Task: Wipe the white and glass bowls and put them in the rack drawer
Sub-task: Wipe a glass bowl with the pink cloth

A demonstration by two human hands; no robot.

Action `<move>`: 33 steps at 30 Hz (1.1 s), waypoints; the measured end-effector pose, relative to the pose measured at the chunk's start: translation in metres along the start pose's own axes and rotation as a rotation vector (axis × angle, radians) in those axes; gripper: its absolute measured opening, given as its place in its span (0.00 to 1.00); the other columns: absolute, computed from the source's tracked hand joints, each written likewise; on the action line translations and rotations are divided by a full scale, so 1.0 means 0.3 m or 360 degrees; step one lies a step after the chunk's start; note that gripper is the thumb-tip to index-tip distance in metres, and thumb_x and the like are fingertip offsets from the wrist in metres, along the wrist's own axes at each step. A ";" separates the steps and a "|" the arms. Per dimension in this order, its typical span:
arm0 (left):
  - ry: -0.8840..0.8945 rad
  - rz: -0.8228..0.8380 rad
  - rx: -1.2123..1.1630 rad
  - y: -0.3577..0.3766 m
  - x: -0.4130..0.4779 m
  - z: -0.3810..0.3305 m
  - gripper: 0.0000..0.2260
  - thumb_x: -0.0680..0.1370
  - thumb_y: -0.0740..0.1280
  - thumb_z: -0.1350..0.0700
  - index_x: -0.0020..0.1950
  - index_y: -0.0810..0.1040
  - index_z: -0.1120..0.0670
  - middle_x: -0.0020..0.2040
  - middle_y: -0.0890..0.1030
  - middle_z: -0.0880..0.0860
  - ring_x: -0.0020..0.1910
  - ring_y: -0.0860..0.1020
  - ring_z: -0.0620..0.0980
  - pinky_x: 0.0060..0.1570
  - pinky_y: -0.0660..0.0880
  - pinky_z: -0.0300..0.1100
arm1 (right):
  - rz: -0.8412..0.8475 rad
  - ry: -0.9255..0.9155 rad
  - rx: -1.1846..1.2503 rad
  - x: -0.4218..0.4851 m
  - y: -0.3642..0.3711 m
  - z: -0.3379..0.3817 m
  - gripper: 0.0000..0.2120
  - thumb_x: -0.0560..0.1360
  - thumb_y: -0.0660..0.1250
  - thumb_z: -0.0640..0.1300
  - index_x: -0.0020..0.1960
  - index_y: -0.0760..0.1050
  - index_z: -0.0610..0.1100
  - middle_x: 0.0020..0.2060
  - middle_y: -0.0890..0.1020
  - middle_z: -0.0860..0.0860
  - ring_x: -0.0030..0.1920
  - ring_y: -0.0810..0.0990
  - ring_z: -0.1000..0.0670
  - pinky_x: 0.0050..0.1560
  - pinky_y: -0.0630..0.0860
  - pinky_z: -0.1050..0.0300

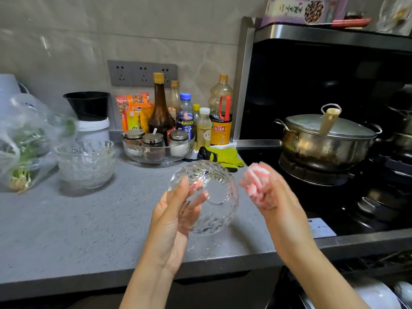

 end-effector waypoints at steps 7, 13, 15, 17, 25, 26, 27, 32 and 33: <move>0.0071 0.0077 0.0029 0.049 -0.024 0.031 0.10 0.71 0.67 0.50 0.42 0.85 0.54 0.43 0.85 0.54 0.37 0.83 0.46 0.34 0.79 0.33 | 0.0450 -0.1374 -0.1464 -0.079 0.144 -0.001 0.22 0.83 0.48 0.50 0.76 0.57 0.45 0.75 0.61 0.52 0.77 0.55 0.50 0.75 0.56 0.47; 0.0167 -0.0014 -0.0036 0.017 -0.011 0.011 0.16 0.68 0.68 0.48 0.49 0.79 0.58 0.43 0.84 0.53 0.39 0.83 0.46 0.34 0.78 0.32 | 0.0400 -0.1355 -0.1503 -0.116 0.125 -0.034 0.22 0.83 0.50 0.44 0.75 0.60 0.41 0.76 0.61 0.49 0.77 0.56 0.47 0.75 0.57 0.52; 0.0111 0.0016 -0.0005 0.024 -0.007 0.018 0.22 0.69 0.68 0.47 0.55 0.79 0.62 0.51 0.84 0.58 0.47 0.82 0.50 0.44 0.79 0.36 | 0.0423 -0.1465 -0.1591 -0.142 0.147 -0.040 0.22 0.82 0.51 0.44 0.75 0.61 0.40 0.75 0.62 0.47 0.76 0.57 0.46 0.74 0.60 0.49; 0.0062 0.0043 0.0036 0.038 -0.012 0.028 0.20 0.71 0.68 0.46 0.55 0.81 0.60 0.51 0.84 0.58 0.47 0.82 0.50 0.43 0.80 0.37 | 0.0395 -0.1488 -0.1646 -0.125 0.154 -0.017 0.22 0.82 0.52 0.44 0.74 0.61 0.41 0.74 0.64 0.47 0.76 0.58 0.48 0.73 0.61 0.48; 0.0096 -0.0025 0.0000 0.035 0.006 0.009 0.26 0.68 0.69 0.46 0.58 0.77 0.63 0.52 0.83 0.56 0.44 0.83 0.49 0.43 0.80 0.36 | 0.0346 -0.1396 -0.1628 -0.131 0.127 -0.014 0.22 0.83 0.49 0.46 0.76 0.59 0.41 0.76 0.60 0.48 0.77 0.55 0.47 0.75 0.56 0.50; 0.0056 -0.0033 0.0018 0.036 0.002 0.017 0.29 0.69 0.70 0.45 0.61 0.76 0.64 0.57 0.82 0.59 0.50 0.82 0.52 0.53 0.78 0.42 | 0.0368 -0.1475 -0.1660 -0.143 0.136 -0.023 0.22 0.82 0.51 0.45 0.75 0.61 0.41 0.76 0.61 0.47 0.77 0.56 0.46 0.75 0.57 0.49; 0.0013 -0.0006 0.0037 0.039 0.000 0.030 0.29 0.70 0.69 0.44 0.63 0.77 0.63 0.60 0.80 0.61 0.56 0.80 0.55 0.60 0.75 0.47 | 0.0376 -0.1551 -0.1698 -0.147 0.144 -0.028 0.21 0.82 0.52 0.44 0.74 0.62 0.41 0.75 0.63 0.47 0.76 0.58 0.47 0.74 0.58 0.48; -0.0057 0.0184 0.0066 0.061 -0.001 0.072 0.13 0.72 0.67 0.48 0.50 0.85 0.52 0.49 0.84 0.54 0.43 0.83 0.45 0.42 0.80 0.38 | 0.0268 -0.1355 -0.1670 -0.061 0.141 0.011 0.20 0.82 0.51 0.48 0.73 0.66 0.49 0.73 0.66 0.53 0.76 0.58 0.51 0.74 0.57 0.48; -0.0065 0.0174 0.0071 0.060 0.003 0.075 0.13 0.72 0.68 0.48 0.50 0.84 0.53 0.48 0.84 0.55 0.42 0.83 0.46 0.42 0.80 0.40 | 0.0253 -0.1272 -0.1581 -0.043 0.129 0.020 0.20 0.82 0.50 0.49 0.72 0.67 0.50 0.72 0.67 0.55 0.75 0.59 0.51 0.73 0.58 0.48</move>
Point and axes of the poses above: each hand's wrist, its own x-axis towards the middle knuckle, its own y-axis out of the palm, z = x × y, the point moved 2 cm from there along x, towards the middle knuckle
